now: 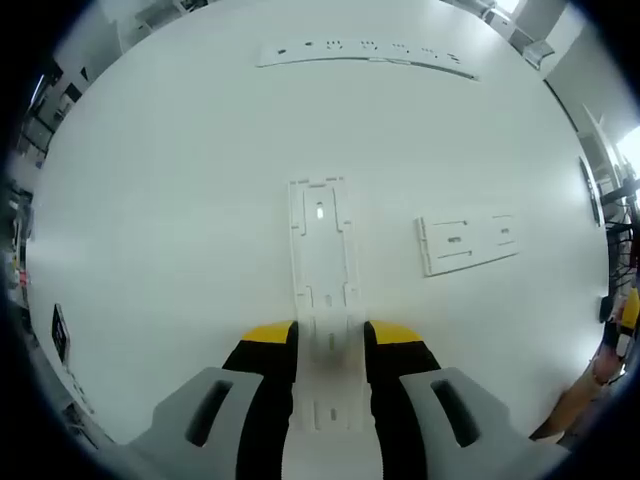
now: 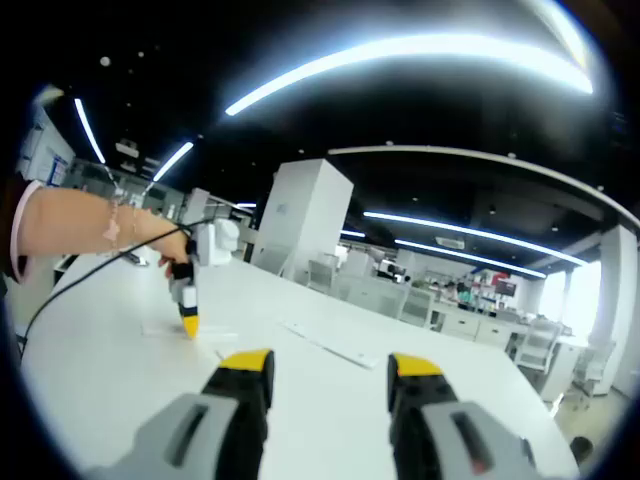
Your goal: Locate the socket holder cover, grip the socket holder cover, clip it into the socket holder slot.
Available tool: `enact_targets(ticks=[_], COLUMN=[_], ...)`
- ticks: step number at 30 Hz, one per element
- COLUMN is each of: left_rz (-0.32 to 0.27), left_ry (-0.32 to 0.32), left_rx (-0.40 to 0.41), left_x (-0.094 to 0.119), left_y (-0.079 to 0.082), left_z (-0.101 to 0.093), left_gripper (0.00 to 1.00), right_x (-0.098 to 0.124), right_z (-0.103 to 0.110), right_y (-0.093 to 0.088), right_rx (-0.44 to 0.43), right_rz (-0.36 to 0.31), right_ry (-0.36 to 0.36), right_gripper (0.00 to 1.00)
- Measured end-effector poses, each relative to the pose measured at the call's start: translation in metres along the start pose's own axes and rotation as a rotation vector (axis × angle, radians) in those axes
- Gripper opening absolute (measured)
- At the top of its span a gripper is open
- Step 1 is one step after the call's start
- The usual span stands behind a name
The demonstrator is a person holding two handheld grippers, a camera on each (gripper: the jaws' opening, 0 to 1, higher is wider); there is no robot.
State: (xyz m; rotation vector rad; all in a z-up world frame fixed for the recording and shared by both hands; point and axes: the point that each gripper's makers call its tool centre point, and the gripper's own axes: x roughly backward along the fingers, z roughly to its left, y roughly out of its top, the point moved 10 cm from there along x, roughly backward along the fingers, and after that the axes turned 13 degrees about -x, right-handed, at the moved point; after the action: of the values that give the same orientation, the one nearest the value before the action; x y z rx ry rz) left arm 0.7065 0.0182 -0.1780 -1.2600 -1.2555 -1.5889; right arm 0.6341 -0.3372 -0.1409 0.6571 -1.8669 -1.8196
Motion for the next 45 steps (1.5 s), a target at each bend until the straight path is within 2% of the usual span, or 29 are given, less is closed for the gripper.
enact_targets(ticks=[10,15,22,25,31,37,45], left_rz=[-0.045,-0.124,-0.24,-0.279,-0.395,-0.512,-0.666], left_ry=[0.011,0.018,0.023,0.003,-0.06,-0.118,-0.214], left_rx=[-0.078,-0.112,-0.162,-0.185,-0.226,-0.245,-0.277], left_x=[-0.001,0.008,0.031,0.041,0.064,0.079,0.096], left_y=[-0.006,-0.006,-0.002,-0.004,-0.012,-0.037,-0.058], left_z=[-0.005,-0.006,-0.005,-0.005,-0.003,0.0,0.016], left_gripper=[0.28,0.29,0.28,0.27,0.26,0.22,0.14], right_x=[0.001,0.002,0.002,0.002,0.003,0.006,0.008], right_z=[0.0,-0.001,0.0,0.0,0.0,0.0,0.0], right_y=[0.0,0.0,0.0,-0.001,-0.001,0.0,0.001], right_rx=[0.0,-0.001,-0.001,0.0,0.004,0.001,-0.004], right_rz=[0.0,-0.001,-0.004,-0.003,-0.002,-0.011,-0.022], right_ry=[0.003,0.002,0.002,0.0,-0.001,-0.005,-0.008], right_gripper=[0.47,0.47,0.47,0.47,0.47,0.47,0.47])
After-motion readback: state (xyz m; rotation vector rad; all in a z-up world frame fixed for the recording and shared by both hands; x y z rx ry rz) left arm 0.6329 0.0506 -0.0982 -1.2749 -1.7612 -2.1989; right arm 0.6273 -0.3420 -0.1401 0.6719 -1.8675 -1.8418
